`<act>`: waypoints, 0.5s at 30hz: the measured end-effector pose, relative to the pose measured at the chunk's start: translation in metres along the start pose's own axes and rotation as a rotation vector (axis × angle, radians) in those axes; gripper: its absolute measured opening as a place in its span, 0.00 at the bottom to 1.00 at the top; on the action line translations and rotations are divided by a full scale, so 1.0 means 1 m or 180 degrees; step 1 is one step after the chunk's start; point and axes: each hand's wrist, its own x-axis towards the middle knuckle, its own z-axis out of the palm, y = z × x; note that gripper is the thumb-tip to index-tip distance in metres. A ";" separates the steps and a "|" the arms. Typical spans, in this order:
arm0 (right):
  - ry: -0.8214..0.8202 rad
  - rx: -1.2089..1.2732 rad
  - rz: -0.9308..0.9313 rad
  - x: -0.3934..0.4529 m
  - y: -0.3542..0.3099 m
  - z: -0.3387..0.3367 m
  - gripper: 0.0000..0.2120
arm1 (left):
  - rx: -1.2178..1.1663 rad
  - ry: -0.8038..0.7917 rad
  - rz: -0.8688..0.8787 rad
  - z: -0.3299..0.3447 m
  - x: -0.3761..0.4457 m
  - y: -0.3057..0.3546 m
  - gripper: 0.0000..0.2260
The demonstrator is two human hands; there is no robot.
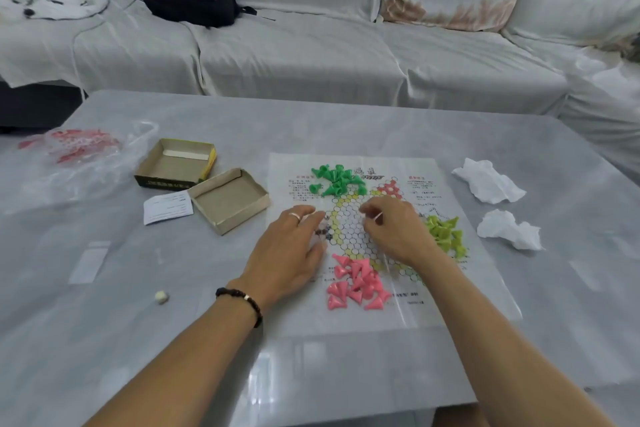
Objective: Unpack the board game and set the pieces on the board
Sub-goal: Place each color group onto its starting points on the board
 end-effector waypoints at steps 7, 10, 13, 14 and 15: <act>-0.0151 0.0173 -0.0058 -0.053 0.003 0.005 0.10 | 0.0252 -0.0070 0.0144 0.018 -0.034 -0.001 0.23; -0.0158 -0.0143 -0.0238 -0.048 -0.006 0.012 0.13 | 0.0340 -0.0044 0.0151 0.023 -0.036 -0.004 0.25; -0.0196 -0.0462 -0.0343 -0.041 -0.015 0.022 0.13 | 0.0360 -0.0008 0.0105 0.024 -0.036 -0.004 0.23; -0.0237 -0.0442 -0.0348 -0.039 -0.017 0.023 0.12 | 0.0356 -0.0009 0.0095 0.023 -0.036 -0.004 0.22; -0.0310 -0.0351 -0.0320 -0.038 -0.018 0.023 0.10 | 0.0354 -0.0015 0.0093 0.023 -0.036 -0.004 0.22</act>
